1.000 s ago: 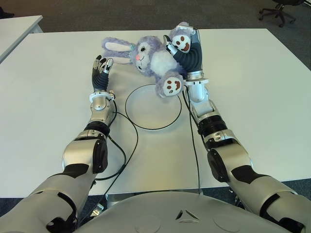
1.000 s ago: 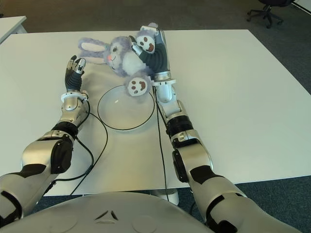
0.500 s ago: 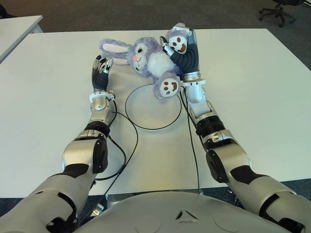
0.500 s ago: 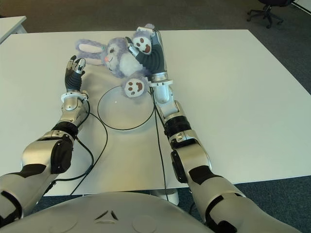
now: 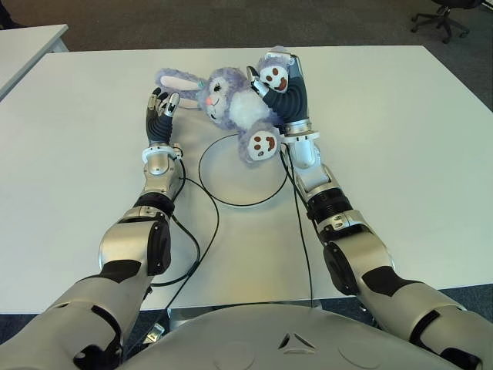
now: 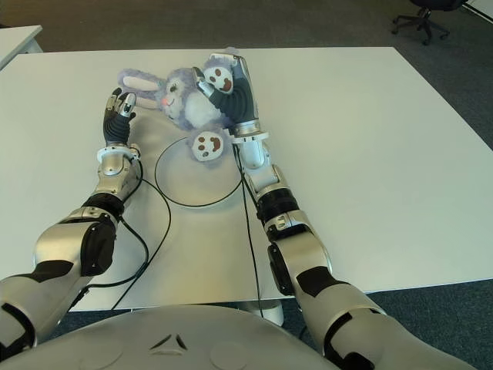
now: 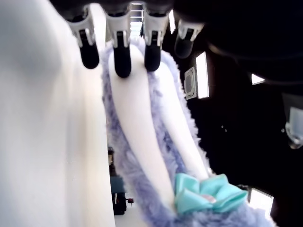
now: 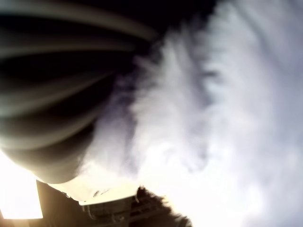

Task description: Put the doll into the plate.

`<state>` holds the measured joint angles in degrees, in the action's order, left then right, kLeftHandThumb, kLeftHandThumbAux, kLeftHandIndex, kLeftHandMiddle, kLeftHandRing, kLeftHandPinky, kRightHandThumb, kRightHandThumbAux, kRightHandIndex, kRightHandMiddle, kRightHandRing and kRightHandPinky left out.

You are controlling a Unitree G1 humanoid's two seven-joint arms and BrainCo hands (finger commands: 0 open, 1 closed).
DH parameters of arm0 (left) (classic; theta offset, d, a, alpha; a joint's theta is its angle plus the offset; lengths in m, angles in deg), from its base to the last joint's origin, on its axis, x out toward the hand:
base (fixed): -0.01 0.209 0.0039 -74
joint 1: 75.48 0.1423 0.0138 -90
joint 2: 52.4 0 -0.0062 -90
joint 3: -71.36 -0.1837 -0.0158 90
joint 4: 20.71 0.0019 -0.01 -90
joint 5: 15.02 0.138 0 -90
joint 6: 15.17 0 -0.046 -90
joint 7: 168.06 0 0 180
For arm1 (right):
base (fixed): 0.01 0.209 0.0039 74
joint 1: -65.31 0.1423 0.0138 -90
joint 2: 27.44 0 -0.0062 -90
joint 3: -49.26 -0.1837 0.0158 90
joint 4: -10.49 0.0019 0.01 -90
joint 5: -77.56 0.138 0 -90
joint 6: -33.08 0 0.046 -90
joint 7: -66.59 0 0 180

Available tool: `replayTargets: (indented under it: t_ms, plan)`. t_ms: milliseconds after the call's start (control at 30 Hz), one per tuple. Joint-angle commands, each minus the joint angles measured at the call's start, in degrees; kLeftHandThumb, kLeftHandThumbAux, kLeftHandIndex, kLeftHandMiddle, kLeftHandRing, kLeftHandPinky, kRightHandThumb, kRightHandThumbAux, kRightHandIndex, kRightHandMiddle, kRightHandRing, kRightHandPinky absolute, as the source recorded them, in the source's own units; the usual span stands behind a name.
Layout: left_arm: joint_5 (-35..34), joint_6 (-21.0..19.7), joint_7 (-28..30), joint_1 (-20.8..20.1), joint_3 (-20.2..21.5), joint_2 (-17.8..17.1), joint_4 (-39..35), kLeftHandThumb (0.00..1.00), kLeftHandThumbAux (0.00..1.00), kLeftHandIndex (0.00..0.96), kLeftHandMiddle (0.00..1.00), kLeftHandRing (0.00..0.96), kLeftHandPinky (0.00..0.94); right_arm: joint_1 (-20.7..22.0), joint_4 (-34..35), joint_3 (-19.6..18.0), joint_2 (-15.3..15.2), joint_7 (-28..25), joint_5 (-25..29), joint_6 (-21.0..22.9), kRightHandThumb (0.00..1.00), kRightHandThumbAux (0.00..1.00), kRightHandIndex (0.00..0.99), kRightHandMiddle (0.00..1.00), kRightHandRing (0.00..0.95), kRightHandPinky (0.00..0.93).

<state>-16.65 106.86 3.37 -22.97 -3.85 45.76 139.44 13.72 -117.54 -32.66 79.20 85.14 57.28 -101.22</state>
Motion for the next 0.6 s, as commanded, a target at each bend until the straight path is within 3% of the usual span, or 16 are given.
replayTargets:
  t_ms: [33,333,400,600]
  plan:
    - [0.2,-2.7,-0.3,6.6,-0.4,3.1,4.3,0.000,0.409,0.000,0.129,0.132,0.098,-0.6,0.7,0.6,0.7,0.5,-0.7,0.8,0.536,0.732,0.698,0.849,0.857,0.846]
    - [0.2,-2.9,-0.6,6.6,-0.4,3.1,4.4,0.000,0.415,0.000,0.129,0.127,0.111,-1.3,0.2,1.6,1.3,0.6,-1.0,0.2,0.525,0.732,0.698,0.852,0.862,0.852]
    - [0.1,-2.8,-0.4,6.6,-0.3,3.1,4.4,0.000,0.409,0.000,0.133,0.140,0.151,-1.4,0.1,1.8,1.3,0.7,-1.1,-0.1,0.518,0.735,0.699,0.854,0.864,0.854]
    - [0.0,-2.7,-0.2,6.6,-0.2,3.1,4.3,0.000,0.401,0.000,0.135,0.143,0.125,-1.7,0.0,2.5,1.4,2.1,-2.4,-0.1,0.508,0.737,0.693,0.853,0.862,0.850]
